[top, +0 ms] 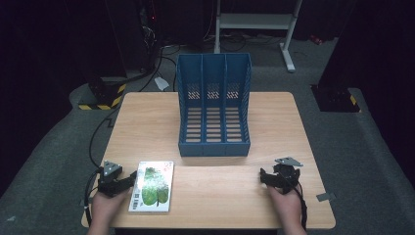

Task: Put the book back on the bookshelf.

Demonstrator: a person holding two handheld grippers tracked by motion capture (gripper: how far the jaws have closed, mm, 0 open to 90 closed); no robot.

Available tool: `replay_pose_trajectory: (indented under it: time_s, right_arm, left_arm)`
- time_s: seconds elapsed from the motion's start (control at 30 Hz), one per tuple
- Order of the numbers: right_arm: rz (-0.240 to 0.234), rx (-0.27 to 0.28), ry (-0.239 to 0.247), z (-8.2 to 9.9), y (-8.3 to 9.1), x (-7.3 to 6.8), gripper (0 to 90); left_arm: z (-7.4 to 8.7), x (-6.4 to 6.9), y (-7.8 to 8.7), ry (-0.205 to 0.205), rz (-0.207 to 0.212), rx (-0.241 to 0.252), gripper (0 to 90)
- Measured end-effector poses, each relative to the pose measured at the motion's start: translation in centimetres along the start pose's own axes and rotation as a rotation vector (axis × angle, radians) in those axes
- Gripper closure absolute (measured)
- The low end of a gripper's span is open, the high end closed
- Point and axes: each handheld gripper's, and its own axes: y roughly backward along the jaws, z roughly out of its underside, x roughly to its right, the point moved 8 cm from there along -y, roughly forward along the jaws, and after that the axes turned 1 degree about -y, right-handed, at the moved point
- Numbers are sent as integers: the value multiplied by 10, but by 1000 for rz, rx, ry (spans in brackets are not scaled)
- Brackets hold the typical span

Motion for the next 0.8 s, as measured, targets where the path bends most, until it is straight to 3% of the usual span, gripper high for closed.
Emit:
replay_pose_trajectory:
  time_s: [0.57,0.63,0.8]
  right_arm:
    - [-9,2,5,2,3,-3,130]
    - [-22,8,31,3,4,-4,135]
    - [-45,11,45,5,9,-10,242]
  left_arm:
    - [0,0,0,0,0,0,352]
    - [0,0,0,0,-1,1,352]
    - [0,0,0,-4,2,1,356]
